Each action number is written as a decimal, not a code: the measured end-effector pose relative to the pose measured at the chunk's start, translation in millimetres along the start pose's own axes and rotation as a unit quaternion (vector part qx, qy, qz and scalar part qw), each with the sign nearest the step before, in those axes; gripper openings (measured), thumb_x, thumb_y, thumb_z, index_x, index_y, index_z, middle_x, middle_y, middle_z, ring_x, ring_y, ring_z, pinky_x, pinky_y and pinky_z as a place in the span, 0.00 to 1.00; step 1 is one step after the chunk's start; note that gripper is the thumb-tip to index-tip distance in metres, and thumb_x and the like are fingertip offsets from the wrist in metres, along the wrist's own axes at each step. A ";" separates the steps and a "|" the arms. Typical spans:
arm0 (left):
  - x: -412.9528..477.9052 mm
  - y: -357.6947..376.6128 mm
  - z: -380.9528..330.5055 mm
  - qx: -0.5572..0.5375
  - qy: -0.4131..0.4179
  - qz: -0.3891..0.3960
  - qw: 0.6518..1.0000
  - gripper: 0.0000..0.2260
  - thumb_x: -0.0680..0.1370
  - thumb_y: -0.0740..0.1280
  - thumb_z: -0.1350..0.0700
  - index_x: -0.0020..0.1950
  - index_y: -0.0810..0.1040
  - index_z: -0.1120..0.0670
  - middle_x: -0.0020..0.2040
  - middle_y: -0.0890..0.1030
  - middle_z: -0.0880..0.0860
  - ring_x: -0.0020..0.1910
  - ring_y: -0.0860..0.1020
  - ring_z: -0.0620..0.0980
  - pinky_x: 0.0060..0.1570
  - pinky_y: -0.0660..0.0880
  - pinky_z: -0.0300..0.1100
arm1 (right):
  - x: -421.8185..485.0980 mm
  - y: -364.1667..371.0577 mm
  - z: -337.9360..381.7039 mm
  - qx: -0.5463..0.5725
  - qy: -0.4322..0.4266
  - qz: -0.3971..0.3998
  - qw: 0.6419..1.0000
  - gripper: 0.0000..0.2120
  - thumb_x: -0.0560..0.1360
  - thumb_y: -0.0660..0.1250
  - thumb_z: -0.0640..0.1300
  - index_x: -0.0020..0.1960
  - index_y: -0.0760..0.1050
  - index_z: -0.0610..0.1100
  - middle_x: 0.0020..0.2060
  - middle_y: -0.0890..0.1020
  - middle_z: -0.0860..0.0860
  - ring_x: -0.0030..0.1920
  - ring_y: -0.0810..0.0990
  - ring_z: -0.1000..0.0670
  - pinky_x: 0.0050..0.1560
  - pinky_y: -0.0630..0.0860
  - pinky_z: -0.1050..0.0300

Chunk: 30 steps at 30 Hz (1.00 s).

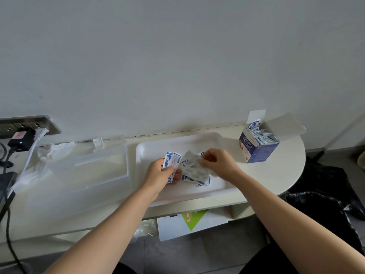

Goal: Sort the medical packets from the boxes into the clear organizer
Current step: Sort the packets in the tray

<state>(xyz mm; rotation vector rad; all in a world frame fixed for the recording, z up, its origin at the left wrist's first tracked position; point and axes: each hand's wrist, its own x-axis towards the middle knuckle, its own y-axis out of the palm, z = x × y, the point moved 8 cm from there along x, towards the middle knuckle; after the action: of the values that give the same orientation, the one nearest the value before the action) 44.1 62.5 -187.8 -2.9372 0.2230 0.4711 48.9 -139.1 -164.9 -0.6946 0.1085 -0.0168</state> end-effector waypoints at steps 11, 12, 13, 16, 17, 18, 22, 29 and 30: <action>14.8 16.4 -17.9 0.280 0.087 0.010 0.956 0.06 0.73 0.67 0.56 0.46 0.74 0.56 0.36 0.77 0.50 0.35 0.74 0.54 0.34 0.69 0.44 | 5.3 -31.0 -9.8 -0.113 0.029 -0.049 0.992 0.05 0.72 0.70 0.44 0.46 0.80 0.44 0.35 0.79 0.53 0.36 0.76 0.53 0.31 0.68 0.64; 14.0 19.5 -21.7 0.315 0.102 0.006 0.944 0.07 0.72 0.70 0.55 0.44 0.73 0.55 0.35 0.76 0.49 0.34 0.73 0.53 0.33 0.67 0.43 | 5.3 -29.7 -10.0 -0.119 0.026 -0.046 0.992 0.04 0.72 0.70 0.44 0.46 0.80 0.45 0.34 0.79 0.53 0.35 0.76 0.53 0.31 0.67 0.66; 12.9 21.0 -24.8 0.339 0.111 -0.002 0.934 0.09 0.70 0.71 0.54 0.43 0.72 0.53 0.34 0.75 0.47 0.34 0.72 0.53 0.32 0.65 0.42 | 5.1 -29.0 -10.9 -0.111 0.026 -0.043 0.993 0.03 0.72 0.70 0.44 0.45 0.80 0.45 0.34 0.79 0.54 0.35 0.76 0.54 0.30 0.67 0.67; 11.6 22.4 -26.7 0.411 0.109 -0.021 0.905 0.12 0.68 0.73 0.52 0.41 0.71 0.51 0.36 0.76 0.47 0.37 0.74 0.54 0.33 0.66 0.41 | 3.9 -29.9 -15.9 -0.028 0.042 -0.037 0.998 0.05 0.73 0.71 0.45 0.45 0.80 0.45 0.35 0.81 0.52 0.36 0.78 0.54 0.32 0.71 0.67; 11.4 21.7 -25.9 0.429 0.103 -0.024 0.897 0.12 0.68 0.74 0.51 0.40 0.70 0.50 0.37 0.76 0.47 0.38 0.74 0.53 0.34 0.65 0.41 | 3.3 -29.4 -17.8 0.008 0.050 -0.029 0.998 0.05 0.73 0.71 0.45 0.46 0.80 0.44 0.36 0.82 0.51 0.36 0.79 0.53 0.33 0.72 0.66; 11.9 20.6 -25.0 0.437 0.099 -0.029 0.894 0.13 0.68 0.74 0.51 0.40 0.70 0.50 0.37 0.75 0.47 0.38 0.73 0.53 0.34 0.65 0.41 | 2.6 -28.5 -19.4 0.042 0.059 -0.018 0.997 0.05 0.73 0.71 0.45 0.46 0.80 0.44 0.37 0.83 0.50 0.37 0.80 0.52 0.33 0.73 0.65; 17.2 16.6 -22.4 0.417 0.088 -0.035 0.904 0.14 0.67 0.75 0.50 0.37 0.69 0.51 0.34 0.75 0.47 0.36 0.73 0.53 0.32 0.64 0.40 | -1.8 -22.0 -18.6 0.119 0.067 0.045 0.990 0.04 0.74 0.71 0.45 0.43 0.80 0.43 0.36 0.83 0.48 0.33 0.78 0.52 0.33 0.74 0.62; 24.8 20.5 -21.6 0.237 0.096 0.047 0.966 0.16 0.69 0.76 0.56 0.28 0.71 0.54 0.24 0.70 0.46 0.26 0.66 0.47 0.31 0.61 0.41 | -2.1 -1.0 2.4 0.050 -0.039 0.131 0.989 0.06 0.73 0.72 0.42 0.41 0.77 0.51 0.45 0.83 0.51 0.39 0.77 0.60 0.43 0.73 0.64; 25.5 20.7 -22.3 0.216 0.094 0.051 0.971 0.13 0.69 0.76 0.56 0.30 0.74 0.56 0.26 0.72 0.47 0.27 0.67 0.47 0.33 0.63 0.41 | -1.9 -0.1 4.5 0.052 -0.047 0.130 0.989 0.07 0.73 0.72 0.41 0.40 0.77 0.51 0.42 0.83 0.51 0.37 0.77 0.59 0.43 0.74 0.61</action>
<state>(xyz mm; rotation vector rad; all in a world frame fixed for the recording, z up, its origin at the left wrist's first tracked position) 71.1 35.1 -177.8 -2.5467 0.4403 0.1306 47.5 -136.2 -161.2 -0.5723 0.1060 0.2584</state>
